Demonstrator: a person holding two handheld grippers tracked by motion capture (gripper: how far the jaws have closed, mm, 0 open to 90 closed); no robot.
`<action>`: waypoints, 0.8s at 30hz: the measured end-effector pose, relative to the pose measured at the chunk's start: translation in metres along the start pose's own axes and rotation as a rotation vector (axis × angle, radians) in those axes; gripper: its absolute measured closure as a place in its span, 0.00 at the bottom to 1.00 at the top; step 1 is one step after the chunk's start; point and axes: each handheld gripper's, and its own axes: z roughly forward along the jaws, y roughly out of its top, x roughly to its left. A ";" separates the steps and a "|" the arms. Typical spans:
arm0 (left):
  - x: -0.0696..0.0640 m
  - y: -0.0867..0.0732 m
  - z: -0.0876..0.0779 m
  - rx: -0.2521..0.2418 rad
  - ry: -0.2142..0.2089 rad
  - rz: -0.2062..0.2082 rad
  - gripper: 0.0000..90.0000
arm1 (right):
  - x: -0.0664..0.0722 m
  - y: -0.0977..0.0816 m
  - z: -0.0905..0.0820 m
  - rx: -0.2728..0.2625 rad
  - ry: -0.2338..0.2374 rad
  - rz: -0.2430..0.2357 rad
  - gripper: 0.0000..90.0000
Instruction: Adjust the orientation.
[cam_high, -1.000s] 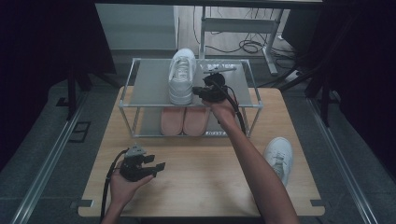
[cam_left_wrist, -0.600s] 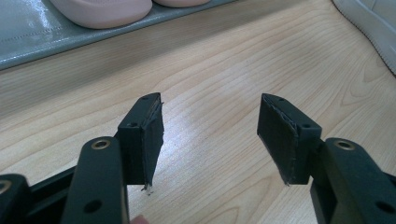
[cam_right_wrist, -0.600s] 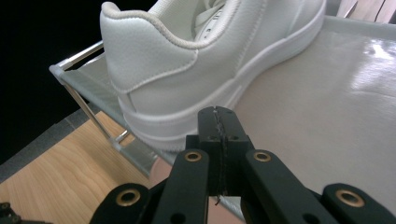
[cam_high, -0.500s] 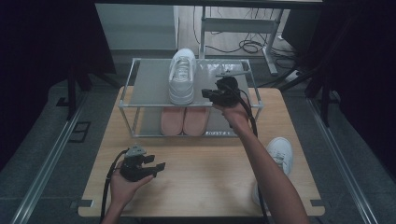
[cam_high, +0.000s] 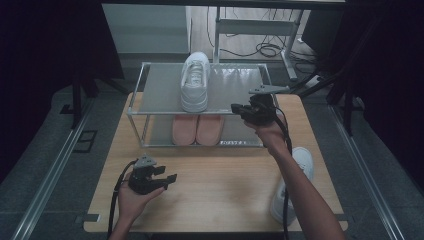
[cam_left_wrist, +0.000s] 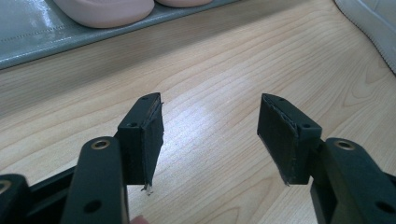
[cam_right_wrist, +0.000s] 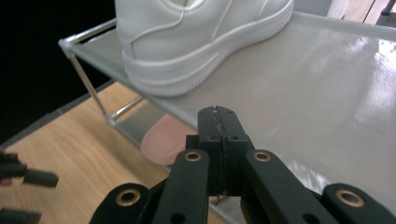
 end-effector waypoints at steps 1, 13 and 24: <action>0.000 0.000 0.001 0.001 0.000 -0.001 0.46 | 0.001 -0.004 -0.004 0.005 0.001 -0.006 1.00; -0.001 0.000 0.001 -0.001 0.000 -0.003 0.46 | 0.000 -0.029 -0.023 0.034 0.008 -0.009 1.00; -0.001 0.000 0.002 0.005 0.001 -0.002 0.46 | -0.004 -0.056 -0.039 0.052 0.002 0.015 1.00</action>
